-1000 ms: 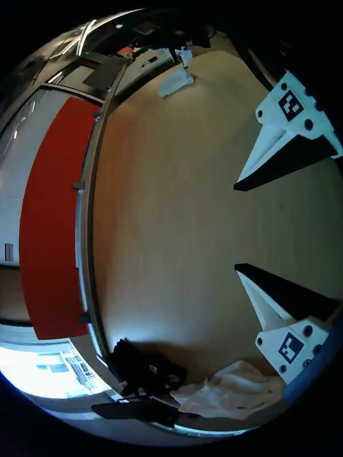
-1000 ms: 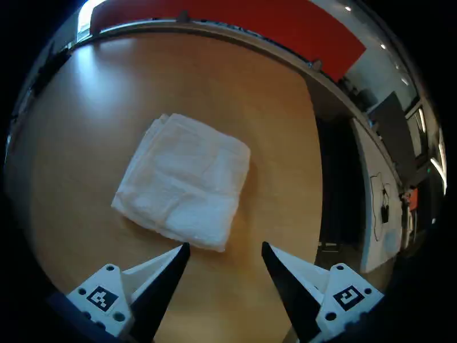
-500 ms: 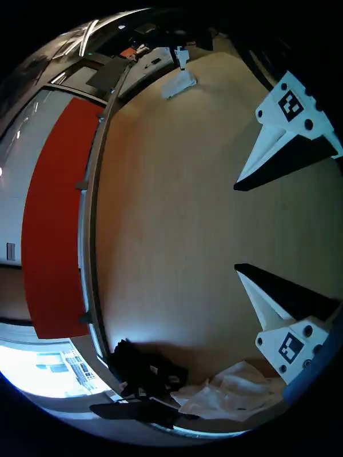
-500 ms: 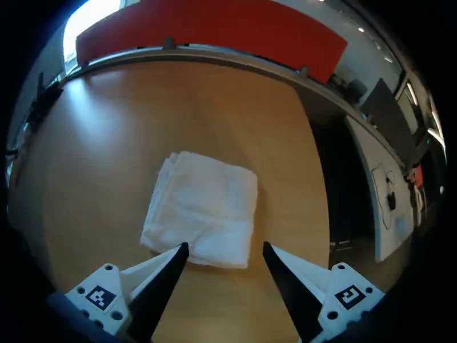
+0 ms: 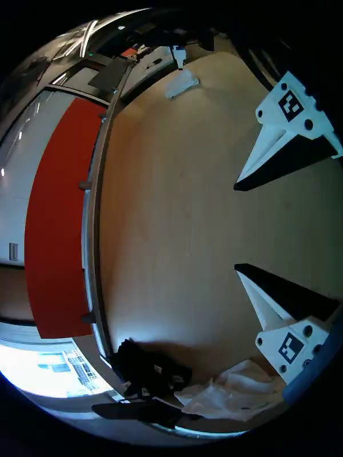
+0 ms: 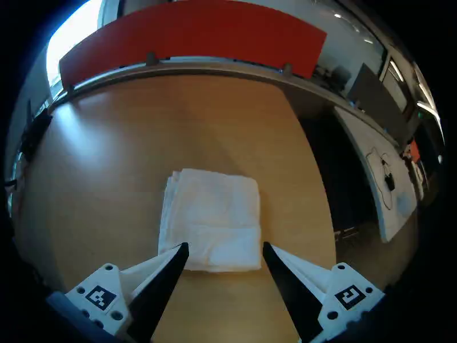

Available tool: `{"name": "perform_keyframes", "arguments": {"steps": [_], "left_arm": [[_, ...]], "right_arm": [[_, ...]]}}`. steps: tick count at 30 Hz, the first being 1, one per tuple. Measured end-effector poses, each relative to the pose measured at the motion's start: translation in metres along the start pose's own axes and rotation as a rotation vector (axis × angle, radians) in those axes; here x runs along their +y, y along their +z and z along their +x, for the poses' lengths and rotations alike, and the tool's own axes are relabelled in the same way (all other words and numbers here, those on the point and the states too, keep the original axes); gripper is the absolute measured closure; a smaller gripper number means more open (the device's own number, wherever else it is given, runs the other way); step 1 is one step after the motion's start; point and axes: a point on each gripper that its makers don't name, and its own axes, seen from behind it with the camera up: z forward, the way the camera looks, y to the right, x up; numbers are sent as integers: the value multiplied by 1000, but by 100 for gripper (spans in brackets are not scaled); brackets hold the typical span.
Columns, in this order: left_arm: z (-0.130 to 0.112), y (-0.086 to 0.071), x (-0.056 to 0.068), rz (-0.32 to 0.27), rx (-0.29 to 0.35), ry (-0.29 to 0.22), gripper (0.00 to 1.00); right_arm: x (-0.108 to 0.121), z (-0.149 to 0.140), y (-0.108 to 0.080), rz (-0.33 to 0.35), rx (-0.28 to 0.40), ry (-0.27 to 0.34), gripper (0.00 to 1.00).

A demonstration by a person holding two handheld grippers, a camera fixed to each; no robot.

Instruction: Fold towel

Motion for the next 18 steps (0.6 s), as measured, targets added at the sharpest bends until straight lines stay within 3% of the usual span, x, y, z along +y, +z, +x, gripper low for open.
{"name": "perform_keyframes", "arguments": {"steps": [18], "left_arm": [[42,-1,-18,32,106,-40,6]], "right_arm": [[-38,78,-56,-33,355,112,0]]}}
